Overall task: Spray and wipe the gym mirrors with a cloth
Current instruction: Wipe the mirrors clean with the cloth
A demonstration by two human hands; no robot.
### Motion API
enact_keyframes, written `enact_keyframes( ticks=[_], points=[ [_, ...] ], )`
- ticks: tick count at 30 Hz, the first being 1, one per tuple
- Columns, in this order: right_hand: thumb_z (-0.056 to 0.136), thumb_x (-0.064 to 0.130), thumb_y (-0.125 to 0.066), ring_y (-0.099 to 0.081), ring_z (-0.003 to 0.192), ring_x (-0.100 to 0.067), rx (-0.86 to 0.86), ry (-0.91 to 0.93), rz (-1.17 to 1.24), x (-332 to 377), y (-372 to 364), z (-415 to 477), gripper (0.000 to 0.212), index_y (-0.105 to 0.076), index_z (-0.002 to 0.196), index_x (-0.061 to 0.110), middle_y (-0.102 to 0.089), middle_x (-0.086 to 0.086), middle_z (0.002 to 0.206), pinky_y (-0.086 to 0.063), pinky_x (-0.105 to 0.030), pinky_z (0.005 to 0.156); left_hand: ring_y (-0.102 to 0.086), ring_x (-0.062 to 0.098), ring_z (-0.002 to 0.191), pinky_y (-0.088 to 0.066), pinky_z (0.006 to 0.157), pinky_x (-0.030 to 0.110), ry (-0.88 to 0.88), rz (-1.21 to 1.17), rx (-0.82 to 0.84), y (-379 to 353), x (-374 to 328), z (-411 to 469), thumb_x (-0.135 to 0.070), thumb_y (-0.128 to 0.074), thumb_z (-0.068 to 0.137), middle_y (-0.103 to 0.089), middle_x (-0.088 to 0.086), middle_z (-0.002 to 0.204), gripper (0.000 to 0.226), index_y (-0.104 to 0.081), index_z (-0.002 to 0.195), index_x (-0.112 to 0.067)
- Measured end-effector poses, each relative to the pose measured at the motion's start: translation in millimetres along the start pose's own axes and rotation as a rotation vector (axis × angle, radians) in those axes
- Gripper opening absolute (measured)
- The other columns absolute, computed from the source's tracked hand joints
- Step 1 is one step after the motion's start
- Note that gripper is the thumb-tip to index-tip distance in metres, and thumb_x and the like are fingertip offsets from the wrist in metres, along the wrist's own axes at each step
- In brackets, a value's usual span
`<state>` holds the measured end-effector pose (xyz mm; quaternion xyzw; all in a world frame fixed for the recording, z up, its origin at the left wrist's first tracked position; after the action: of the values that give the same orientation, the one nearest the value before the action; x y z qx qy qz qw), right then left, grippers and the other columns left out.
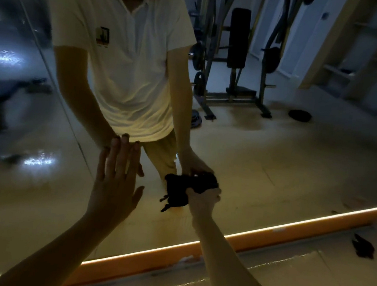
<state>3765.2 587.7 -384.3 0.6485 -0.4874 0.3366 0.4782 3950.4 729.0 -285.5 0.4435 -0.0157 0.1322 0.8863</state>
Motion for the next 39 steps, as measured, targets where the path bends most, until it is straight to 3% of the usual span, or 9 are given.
enact_keyframes(
  ticks=[3,7,9,11,14,21,30,34,39],
  points=[
    [0.085,0.003,-0.075,-0.047,0.125,-0.035,0.047,-0.056,0.011,-3.2,-39.2,-29.1,0.077,-0.026,0.143,-0.007,-0.036,-0.025,0.143,-0.040,-0.024,0.078,-0.010,0.048,0.158,-0.023,0.124,0.065,-0.053,-0.014,-0.005,5.8,5.6,-3.2,-0.040,-0.088,0.077,-0.008,0.030,0.171,0.118,-0.020,0.164,0.002],
    [0.080,0.005,-0.079,-0.051,0.125,-0.036,0.123,-0.080,0.117,-0.4,-82.0,-73.7,0.084,-0.026,0.145,-0.002,-0.039,-0.021,0.141,-0.053,-0.035,0.095,-0.011,0.046,0.159,-0.029,0.122,0.064,-0.139,0.011,-0.002,11.4,14.4,-8.2,-0.036,-0.080,0.085,-0.009,0.029,0.171,0.105,-0.021,0.164,0.000],
    [0.080,0.008,-0.081,-0.052,0.120,-0.033,0.122,-0.062,0.142,6.0,-80.4,-80.9,0.084,-0.028,0.145,-0.001,-0.039,-0.020,0.140,-0.055,-0.033,0.089,-0.012,0.045,0.159,-0.030,0.122,0.064,-0.162,0.004,-0.014,15.9,17.5,-8.9,-0.030,-0.076,0.087,-0.013,0.028,0.171,0.097,-0.023,0.163,0.000],
    [0.082,0.009,-0.080,-0.051,0.110,-0.028,0.053,0.040,0.119,24.6,-55.0,-77.6,0.076,-0.033,0.141,-0.004,-0.041,-0.020,0.136,-0.049,-0.025,0.076,-0.014,0.044,0.159,-0.031,0.121,0.064,-0.165,-0.038,-0.017,19.9,19.4,-8.8,-0.026,-0.071,0.088,-0.017,0.028,0.170,0.092,-0.025,0.163,0.001],
    [0.081,0.011,-0.079,-0.052,0.110,-0.032,-0.154,0.223,0.114,67.2,3.3,-60.3,0.074,-0.037,0.140,-0.003,-0.042,-0.019,0.132,-0.045,-0.035,0.083,-0.014,0.042,0.159,-0.028,0.123,0.063,-0.160,-0.078,-0.033,28.0,21.9,-6.8,-0.027,-0.061,0.090,-0.019,0.027,0.170,0.083,-0.028,0.161,0.001],
    [0.086,0.023,-0.073,-0.043,0.131,-0.040,-0.445,0.824,0.015,178.0,28.0,-85.7,0.076,-0.038,0.150,0.002,-0.041,-0.022,0.147,-0.048,-0.056,0.104,-0.021,0.046,0.157,-0.031,0.120,0.067,-0.097,-0.177,-0.248,71.5,38.8,19.0,-0.016,-0.070,0.090,-0.026,0.030,0.166,0.081,-0.033,0.157,0.007],
    [0.099,0.025,-0.058,-0.057,0.117,-0.029,-0.221,1.880,-0.589,208.8,-72.9,-165.4,0.039,-0.065,0.137,0.016,-0.058,-0.011,0.144,-0.038,-0.046,0.115,-0.015,0.038,0.160,-0.015,0.129,0.056,0.145,-0.050,-0.462,131.9,97.1,42.9,-0.033,-0.058,0.098,-0.017,0.023,0.171,0.080,-0.026,0.162,0.002],
    [0.096,0.028,-0.052,-0.052,0.125,-0.038,-0.343,1.888,-0.586,252.8,-30.7,-153.4,0.045,-0.063,0.136,0.010,-0.052,-0.018,0.144,-0.025,-0.055,0.124,-0.018,0.045,0.158,-0.015,0.129,0.058,0.173,-0.015,-0.502,147.9,119.1,55.7,-0.052,-0.058,0.096,-0.020,0.029,0.169,0.092,-0.026,0.160,0.006],
    [0.088,0.020,-0.046,-0.029,0.146,-0.043,-0.648,1.586,-0.398,355.9,24.4,-153.5,0.065,-0.046,0.150,0.002,-0.033,-0.026,0.160,-0.010,-0.050,0.127,-0.018,0.047,0.157,-0.025,0.122,0.068,0.183,0.073,-0.486,152.0,128.4,66.7,-0.066,-0.055,0.095,-0.020,0.031,0.168,0.102,-0.028,0.158,0.010]
  ],
)
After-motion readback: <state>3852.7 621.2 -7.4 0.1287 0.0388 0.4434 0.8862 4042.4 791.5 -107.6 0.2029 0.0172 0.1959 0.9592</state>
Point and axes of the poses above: each hand's wrist, its own z-axis towards the middle knuckle, its own y-axis out of the back of the hand, x = y × z, the point moved 4 cm from there along z, towards the middle knuckle
